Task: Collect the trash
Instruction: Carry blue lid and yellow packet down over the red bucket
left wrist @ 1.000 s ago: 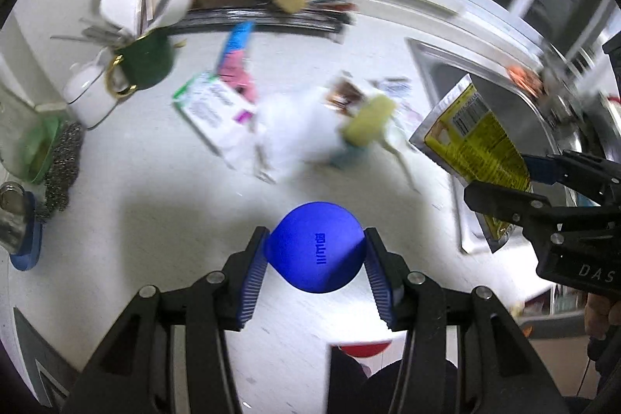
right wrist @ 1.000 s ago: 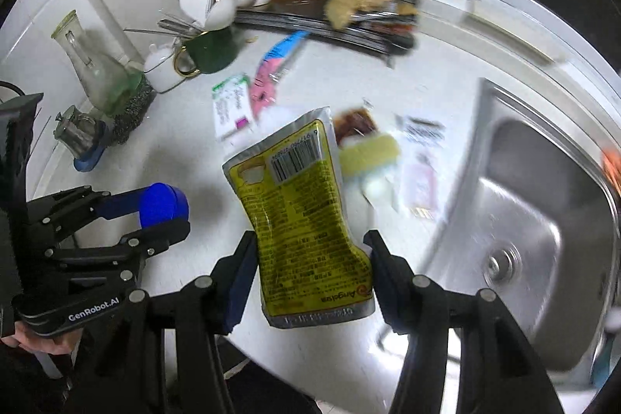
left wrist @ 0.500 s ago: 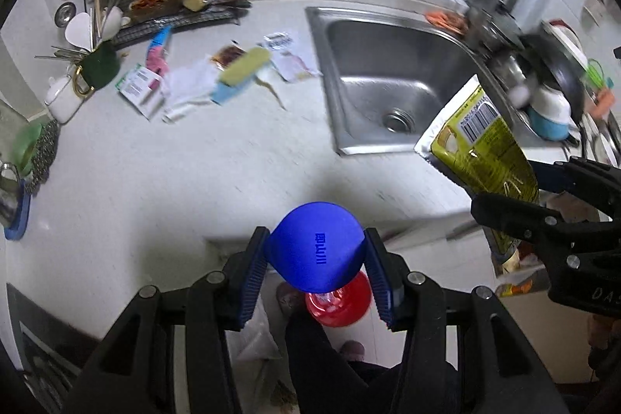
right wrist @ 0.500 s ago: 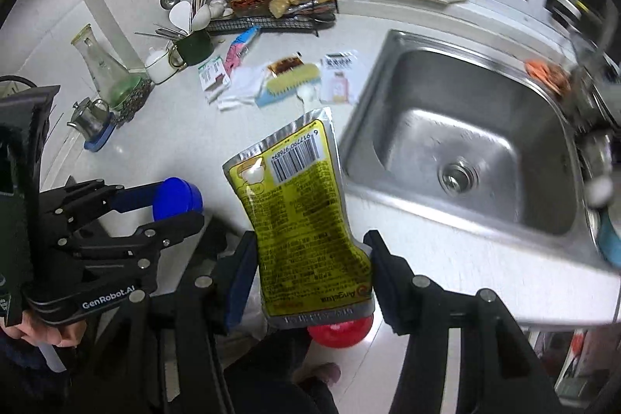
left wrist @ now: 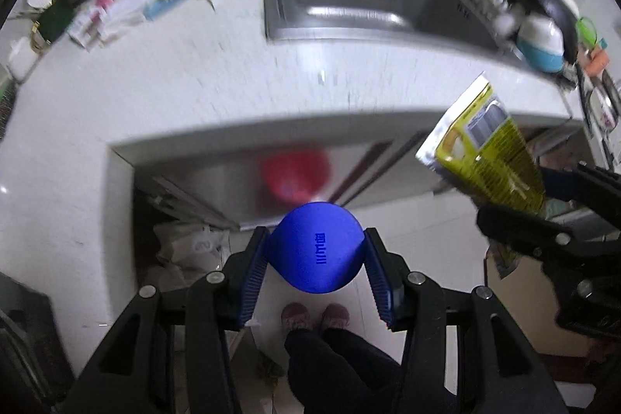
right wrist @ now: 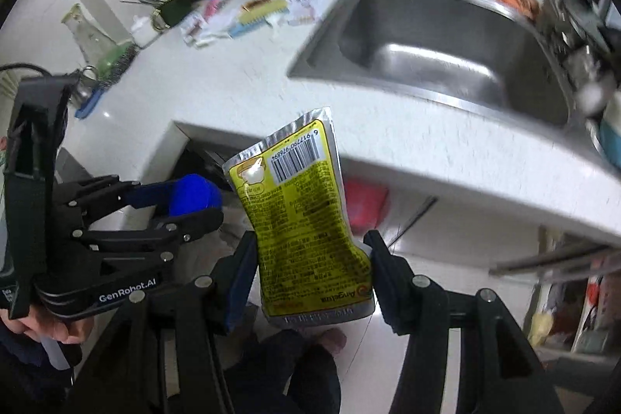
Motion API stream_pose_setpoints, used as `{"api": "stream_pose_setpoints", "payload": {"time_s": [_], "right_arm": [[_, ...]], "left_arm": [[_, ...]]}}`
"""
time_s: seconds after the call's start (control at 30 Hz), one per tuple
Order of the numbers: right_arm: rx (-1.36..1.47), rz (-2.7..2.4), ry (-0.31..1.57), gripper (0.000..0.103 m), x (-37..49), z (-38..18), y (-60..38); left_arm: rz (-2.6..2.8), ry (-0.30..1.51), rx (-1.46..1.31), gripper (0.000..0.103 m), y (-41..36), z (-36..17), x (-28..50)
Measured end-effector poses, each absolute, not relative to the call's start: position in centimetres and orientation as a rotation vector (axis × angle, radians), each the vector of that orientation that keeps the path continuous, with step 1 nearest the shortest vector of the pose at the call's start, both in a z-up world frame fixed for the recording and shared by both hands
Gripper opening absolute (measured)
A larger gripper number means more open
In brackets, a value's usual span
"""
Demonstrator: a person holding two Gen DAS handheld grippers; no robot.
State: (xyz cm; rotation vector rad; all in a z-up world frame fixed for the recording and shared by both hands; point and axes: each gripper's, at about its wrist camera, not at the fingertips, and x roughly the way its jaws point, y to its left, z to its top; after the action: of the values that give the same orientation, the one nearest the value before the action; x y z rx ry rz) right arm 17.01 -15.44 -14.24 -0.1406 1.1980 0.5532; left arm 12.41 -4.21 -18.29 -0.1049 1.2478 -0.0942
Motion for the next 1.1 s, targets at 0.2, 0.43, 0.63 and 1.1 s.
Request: {"api": "stream_pose_setpoints", "payload": {"time_s": [0.2,0.43,0.63,1.1], "right_arm": [[-0.113,0.515,1.247,0.052,17.3,-20.5,-16.9],[-0.089,0.482,1.298,0.052,18.5,-30.7,-18.2],[-0.078,0.472,1.325,0.052,20.1,-40.6,-18.4],[-0.007,0.429,1.351,0.052,20.6,-49.8,-19.2]], "left_arm": [[-0.125,1.320,-0.103,0.046,-6.1,-26.4,13.0],[-0.144,1.362,-0.105,0.046,-8.1,-37.1,13.9],[-0.167,1.375,-0.067,0.046,-9.0,-45.3,14.1],[-0.222,1.396,0.008,0.046,-10.3,-52.4,15.0]]}}
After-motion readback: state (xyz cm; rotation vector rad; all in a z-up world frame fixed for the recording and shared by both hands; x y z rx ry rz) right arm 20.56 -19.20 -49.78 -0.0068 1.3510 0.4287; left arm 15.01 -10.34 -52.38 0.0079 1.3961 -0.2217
